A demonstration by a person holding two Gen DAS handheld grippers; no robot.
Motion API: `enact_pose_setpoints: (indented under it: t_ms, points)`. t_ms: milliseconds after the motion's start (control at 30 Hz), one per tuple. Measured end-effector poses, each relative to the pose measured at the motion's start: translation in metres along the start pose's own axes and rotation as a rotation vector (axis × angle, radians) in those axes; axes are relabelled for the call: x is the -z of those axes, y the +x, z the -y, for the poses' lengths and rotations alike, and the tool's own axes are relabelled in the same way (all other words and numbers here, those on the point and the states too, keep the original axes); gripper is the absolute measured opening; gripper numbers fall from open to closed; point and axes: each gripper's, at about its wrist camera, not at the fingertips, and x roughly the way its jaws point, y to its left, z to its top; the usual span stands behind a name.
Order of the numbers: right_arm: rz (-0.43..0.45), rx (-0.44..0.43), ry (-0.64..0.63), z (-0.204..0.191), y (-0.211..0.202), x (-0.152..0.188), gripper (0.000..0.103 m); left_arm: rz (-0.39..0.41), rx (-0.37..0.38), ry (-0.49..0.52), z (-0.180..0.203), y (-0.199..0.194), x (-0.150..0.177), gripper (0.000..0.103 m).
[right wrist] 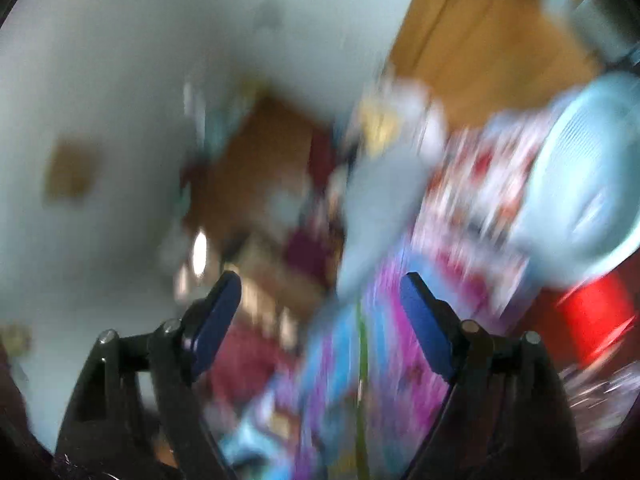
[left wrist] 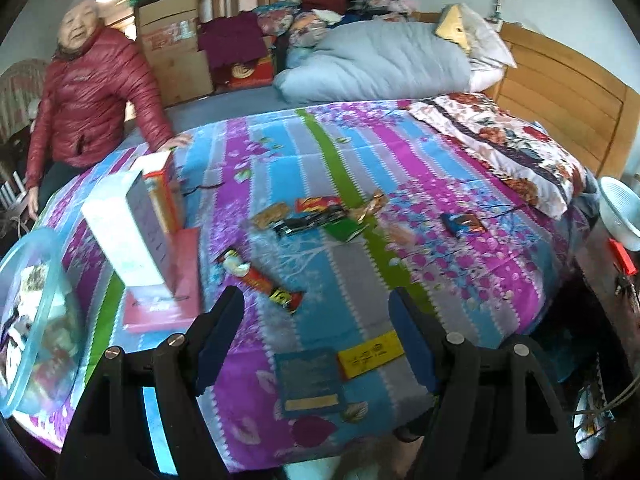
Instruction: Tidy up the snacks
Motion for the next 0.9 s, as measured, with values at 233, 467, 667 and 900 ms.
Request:
enact_pose_setpoints:
  t_ms: [233, 467, 667, 900]
  points:
    - [-0.479, 0.076, -0.150, -0.003, 0.195, 0.139, 0.083, -0.039, -0.039, -0.042, -0.025, 0.005, 0.018, 0.076]
    - [-0.754, 0.175, -0.261, 0.038, 0.274, 0.219, 0.083, -0.092, -0.060, -0.081, -0.048, 0.022, 0.036, 0.076]
    - [-0.883, 0.268, -0.600, 0.045, 0.338, 0.263, 0.082, -0.146, -0.038, -0.089, -0.056, 0.051, 0.041, 0.076]
    - [-0.936, 0.242, -0.762, 0.058, 0.420, 0.284, 0.081, -0.169, 0.001, -0.081, -0.051, 0.080, 0.031, 0.076]
